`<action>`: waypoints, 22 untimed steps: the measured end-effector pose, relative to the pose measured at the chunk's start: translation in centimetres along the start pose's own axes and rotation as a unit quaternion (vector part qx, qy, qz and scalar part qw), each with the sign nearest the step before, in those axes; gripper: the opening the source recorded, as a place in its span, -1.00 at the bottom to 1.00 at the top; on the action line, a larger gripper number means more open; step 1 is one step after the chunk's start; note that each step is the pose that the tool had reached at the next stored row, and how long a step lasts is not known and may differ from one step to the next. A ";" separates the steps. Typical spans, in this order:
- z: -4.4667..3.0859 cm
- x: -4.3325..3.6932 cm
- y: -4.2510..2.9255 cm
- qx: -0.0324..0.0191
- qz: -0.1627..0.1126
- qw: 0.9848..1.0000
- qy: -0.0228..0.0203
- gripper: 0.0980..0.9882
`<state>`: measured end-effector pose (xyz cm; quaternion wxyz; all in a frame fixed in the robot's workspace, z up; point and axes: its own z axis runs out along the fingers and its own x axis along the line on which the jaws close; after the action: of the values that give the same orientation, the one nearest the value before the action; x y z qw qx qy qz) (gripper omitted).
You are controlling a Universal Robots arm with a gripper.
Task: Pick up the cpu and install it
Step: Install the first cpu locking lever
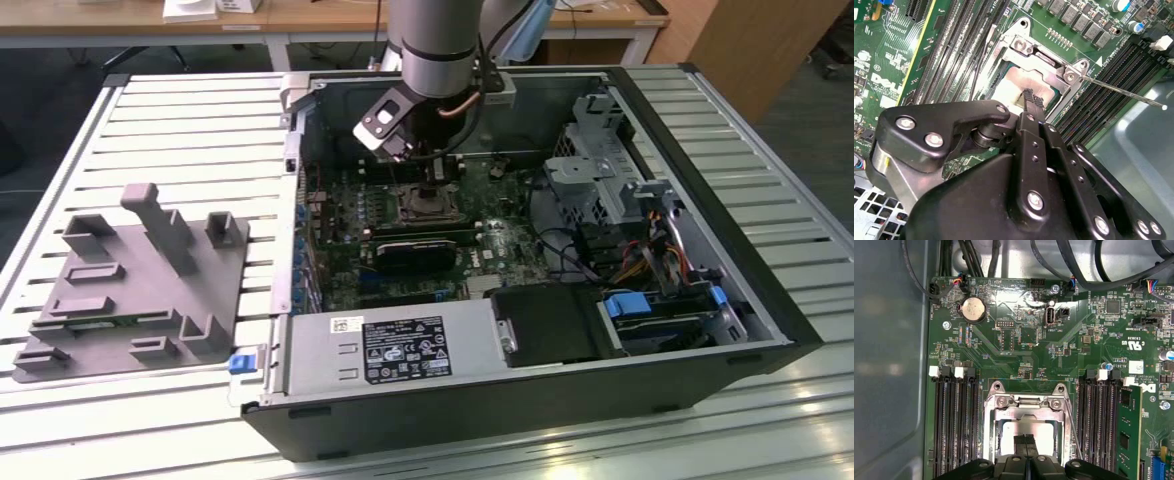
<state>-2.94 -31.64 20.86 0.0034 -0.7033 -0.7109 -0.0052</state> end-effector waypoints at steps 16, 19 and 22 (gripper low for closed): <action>-0.70 0.01 0.01 0.000 0.000 1.000 0.000 -0.98; -0.78 0.01 0.01 0.000 0.000 1.000 0.000 -0.98; -0.85 0.01 0.01 0.000 0.000 1.000 0.000 -0.98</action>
<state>-2.93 -31.64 21.71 0.0034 -0.7033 -0.7109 -0.0051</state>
